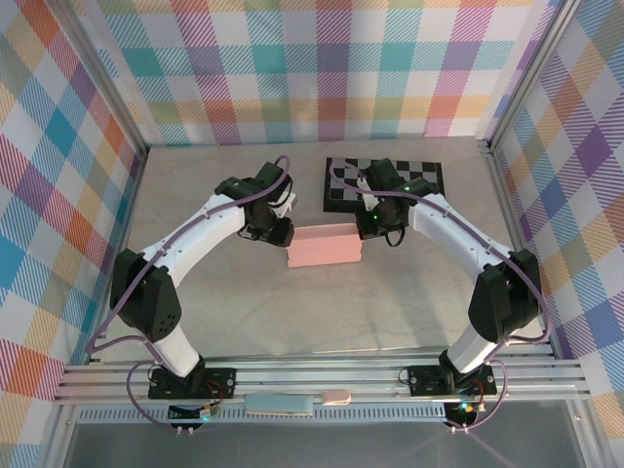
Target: Fold the paper box
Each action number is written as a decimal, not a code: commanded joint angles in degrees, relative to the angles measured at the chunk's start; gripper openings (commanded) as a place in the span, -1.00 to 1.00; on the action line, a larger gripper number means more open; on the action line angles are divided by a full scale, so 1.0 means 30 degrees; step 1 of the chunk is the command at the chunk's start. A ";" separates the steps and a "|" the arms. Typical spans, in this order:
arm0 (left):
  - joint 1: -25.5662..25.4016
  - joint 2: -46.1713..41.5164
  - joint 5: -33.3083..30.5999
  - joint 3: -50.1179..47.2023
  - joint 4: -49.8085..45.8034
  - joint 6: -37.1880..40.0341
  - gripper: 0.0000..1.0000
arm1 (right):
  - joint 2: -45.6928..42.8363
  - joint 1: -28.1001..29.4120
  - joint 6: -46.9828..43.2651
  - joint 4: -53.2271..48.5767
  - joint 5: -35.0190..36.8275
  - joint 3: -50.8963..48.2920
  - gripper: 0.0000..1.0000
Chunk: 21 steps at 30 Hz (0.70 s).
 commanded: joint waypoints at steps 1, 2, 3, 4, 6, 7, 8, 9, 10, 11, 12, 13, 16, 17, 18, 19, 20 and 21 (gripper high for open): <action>-0.0124 -0.0511 -0.0284 0.0199 -0.0379 -0.0316 -0.41 | -0.0149 0.0135 0.0021 -0.0610 -0.0236 -0.0024 -1.00; -0.0146 -0.0816 -0.0065 0.0288 -0.0282 -0.0616 -0.40 | -0.0126 0.0121 0.0024 -0.0663 -0.0276 -0.0024 -1.00; -0.0154 -0.1171 0.0183 0.0384 -0.0158 -0.0938 -0.37 | -0.0099 0.0130 0.0028 -0.0657 -0.0284 -0.0029 -1.00; -0.0154 -0.1504 0.0399 0.0451 -0.0082 -0.1195 -0.34 | -0.0088 0.0135 0.0028 -0.0674 -0.0287 -0.0029 -1.00; -0.0154 -0.2029 0.0537 0.0672 -0.0248 -0.1285 -0.24 | -0.0088 0.0137 0.0011 -0.0666 -0.0287 0.0016 -1.00; -0.0125 -0.2095 0.0327 0.0815 -0.0558 -0.1045 -0.17 | -0.0086 0.0136 0.0020 -0.0693 -0.0265 0.0006 -1.00; -0.0099 -0.2057 0.0018 0.0941 -0.0938 -0.0577 -0.12 | -0.0085 0.0134 0.0028 -0.0696 -0.0265 0.0050 -1.00; -0.0052 -0.1934 -0.0372 0.1039 -0.1297 -0.0063 -0.09 | -0.0042 0.0137 0.0013 -0.0696 -0.0286 0.0063 -1.00; -0.0015 -0.1791 -0.0645 0.1126 -0.1548 0.0389 -0.08 | -0.0048 0.0124 -0.0002 -0.0696 -0.0288 0.0108 -1.00; 0.0047 -0.1595 -0.0801 0.1225 -0.1739 0.0846 -0.07 | -0.0050 0.0136 -0.0002 -0.0713 -0.0284 0.0093 -1.00; 0.0081 -0.1388 -0.0999 0.1366 -0.1901 0.1183 -0.06 | -0.0029 0.0132 -0.0016 -0.0740 -0.0288 0.0090 -1.00; 0.0081 -0.1229 -0.1121 0.1480 -0.1921 0.1448 -0.06 | -0.0052 0.0135 -0.0032 -0.0755 -0.0288 0.0094 -1.00; 0.0110 -0.0564 -0.1016 0.2005 -0.1693 0.1942 -0.06 | -0.0074 0.0118 -0.0044 -0.0784 -0.0288 0.0089 -1.00; 0.0125 -0.0260 -0.0855 0.2303 -0.1665 0.2096 -0.07 | -0.0076 0.0120 -0.0060 -0.0813 -0.0288 0.0101 -1.00; 0.0110 0.0088 -0.0758 0.2546 -0.1656 0.2192 -0.09 | -0.0067 0.0120 -0.0060 -0.0830 -0.0266 0.0089 -1.00; 0.0110 0.0339 -0.0739 0.2714 -0.1668 0.2253 -0.11 | -0.0077 0.0136 -0.0063 -0.0838 -0.0287 0.0096 -1.00; 0.0110 0.0623 -0.0761 0.2892 -0.1625 0.2367 -0.13 | -0.0088 0.0136 -0.0060 -0.0845 -0.0287 0.0087 -1.00; 0.0110 0.0848 -0.0901 0.2993 -0.1639 0.2421 -0.14 | -0.0088 0.0152 -0.0060 -0.0870 -0.0280 0.0101 -1.00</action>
